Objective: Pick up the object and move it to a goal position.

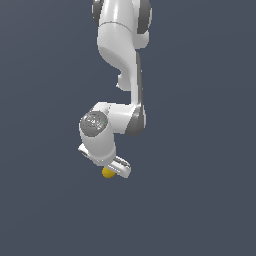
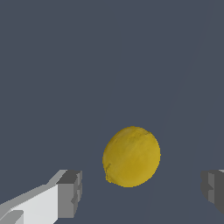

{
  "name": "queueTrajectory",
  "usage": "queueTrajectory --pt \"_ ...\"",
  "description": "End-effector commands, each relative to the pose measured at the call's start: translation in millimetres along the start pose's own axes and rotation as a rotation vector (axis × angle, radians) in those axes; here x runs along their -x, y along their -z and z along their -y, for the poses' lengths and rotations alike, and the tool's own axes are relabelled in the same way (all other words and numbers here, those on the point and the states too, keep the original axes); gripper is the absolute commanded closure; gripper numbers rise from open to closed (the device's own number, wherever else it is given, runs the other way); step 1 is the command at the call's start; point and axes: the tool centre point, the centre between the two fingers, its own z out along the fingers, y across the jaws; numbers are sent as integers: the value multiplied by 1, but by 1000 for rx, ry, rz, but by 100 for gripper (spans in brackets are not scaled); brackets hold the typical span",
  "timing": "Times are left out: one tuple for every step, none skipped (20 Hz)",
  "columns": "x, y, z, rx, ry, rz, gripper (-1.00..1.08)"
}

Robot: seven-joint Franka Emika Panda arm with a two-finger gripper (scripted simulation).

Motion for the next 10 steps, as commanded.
queueTrajectory --pt "0 0 0 0 0 0 -92" --pt "0 0 0 0 0 0 -92" --pt "0 -2 0 0 0 0 -92" --pt "0 -4 0 0 0 0 -92" --pt "0 -7 0 0 -1 0 -92" --pt "0 -10 0 0 -1 0 -92" --pt "0 -15 0 0 -1 0 -92" --pt "0 -20 0 0 -1 0 -92" --pt "0 -26 0 0 -2 0 -92" --pt "0 -32 -1 0 -3 0 -92"
